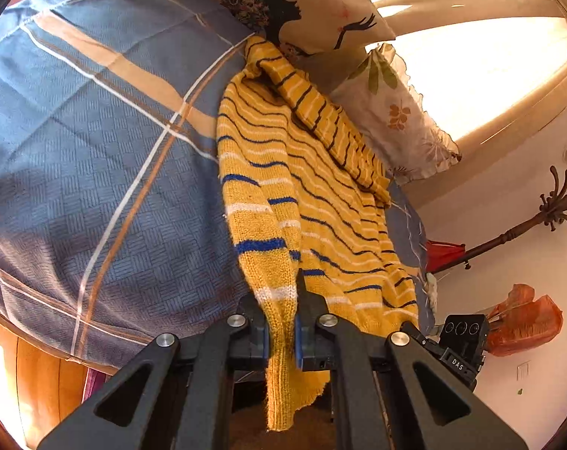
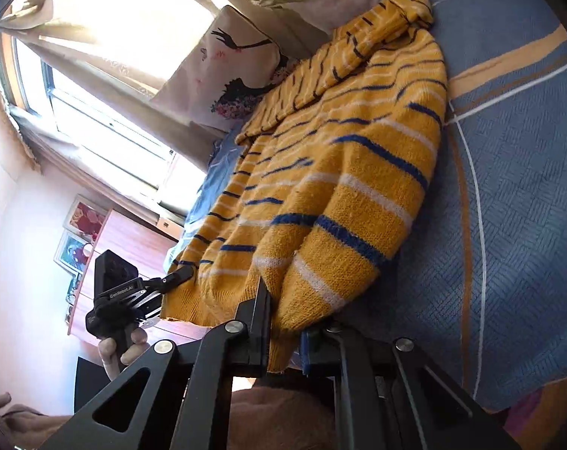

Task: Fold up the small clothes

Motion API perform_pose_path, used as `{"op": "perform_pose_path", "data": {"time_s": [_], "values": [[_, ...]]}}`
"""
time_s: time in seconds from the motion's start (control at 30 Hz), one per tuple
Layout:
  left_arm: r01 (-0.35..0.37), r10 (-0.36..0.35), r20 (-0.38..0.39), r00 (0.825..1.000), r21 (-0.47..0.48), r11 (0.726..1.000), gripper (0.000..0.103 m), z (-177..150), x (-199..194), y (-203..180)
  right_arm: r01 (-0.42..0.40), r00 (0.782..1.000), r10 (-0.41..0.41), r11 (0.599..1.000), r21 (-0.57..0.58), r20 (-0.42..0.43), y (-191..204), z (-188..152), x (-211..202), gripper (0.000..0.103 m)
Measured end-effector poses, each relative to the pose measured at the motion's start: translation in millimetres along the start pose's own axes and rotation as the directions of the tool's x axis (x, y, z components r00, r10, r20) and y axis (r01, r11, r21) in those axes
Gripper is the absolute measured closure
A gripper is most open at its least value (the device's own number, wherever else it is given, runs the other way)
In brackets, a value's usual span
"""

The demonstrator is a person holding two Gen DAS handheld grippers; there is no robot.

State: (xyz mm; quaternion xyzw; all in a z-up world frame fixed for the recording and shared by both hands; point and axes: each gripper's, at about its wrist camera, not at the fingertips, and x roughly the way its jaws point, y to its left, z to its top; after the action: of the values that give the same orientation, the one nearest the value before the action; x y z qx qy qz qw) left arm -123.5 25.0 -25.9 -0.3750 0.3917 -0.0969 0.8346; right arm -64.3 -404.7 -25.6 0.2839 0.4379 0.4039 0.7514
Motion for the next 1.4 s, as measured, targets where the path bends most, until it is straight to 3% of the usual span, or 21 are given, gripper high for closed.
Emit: {"op": "perform_pose_path", "data": {"time_s": [0.17,0.27,0.43,0.6,0.8,0.9,1.03,1.17,1.4], "values": [[0.02,-0.025,0.058,0.998,0.09,0.996,0.096,-11,-32,-23,-0.008,0.999,0.01,0.997,-0.072,0.033,21,-13,-31,0.091],[0.011,-0.016,0.045,0.999,0.096,0.995,0.096,-12,-28,-22,-0.013,1.0,0.013,0.999,-0.04,0.021,13,-15,-25,0.091],[-0.003,-0.003,0.069,0.998,0.085,0.996,0.096,14,-13,-19,-0.033,0.999,0.035,0.998,-0.046,0.025,9,10,-15,0.091],[-0.013,-0.001,0.119,0.993,0.117,0.993,0.096,52,1,-29,-0.031,0.998,0.037,0.995,-0.096,0.059,25,54,-7,0.091],[-0.066,0.041,0.157,0.987,0.162,0.985,0.096,118,42,-42,0.039,0.994,-0.025,0.991,-0.126,0.11,35,130,11,0.091],[-0.086,0.063,0.162,0.985,0.14,0.986,0.096,155,67,-52,0.069,0.991,-0.056,0.992,-0.107,0.119,29,172,32,0.091],[-0.128,0.112,0.151,0.982,0.101,0.987,0.096,204,111,-57,0.114,0.988,-0.109,0.992,-0.045,0.107,5,224,69,0.091],[-0.16,0.157,0.091,0.983,0.023,0.987,0.096,245,159,-43,0.157,0.984,-0.159,0.987,0.032,0.074,-30,266,106,0.091],[-0.129,0.129,-0.003,0.992,-0.054,0.99,0.095,283,211,-20,0.079,0.994,-0.096,0.961,0.264,0.049,-100,303,144,0.084]]}}
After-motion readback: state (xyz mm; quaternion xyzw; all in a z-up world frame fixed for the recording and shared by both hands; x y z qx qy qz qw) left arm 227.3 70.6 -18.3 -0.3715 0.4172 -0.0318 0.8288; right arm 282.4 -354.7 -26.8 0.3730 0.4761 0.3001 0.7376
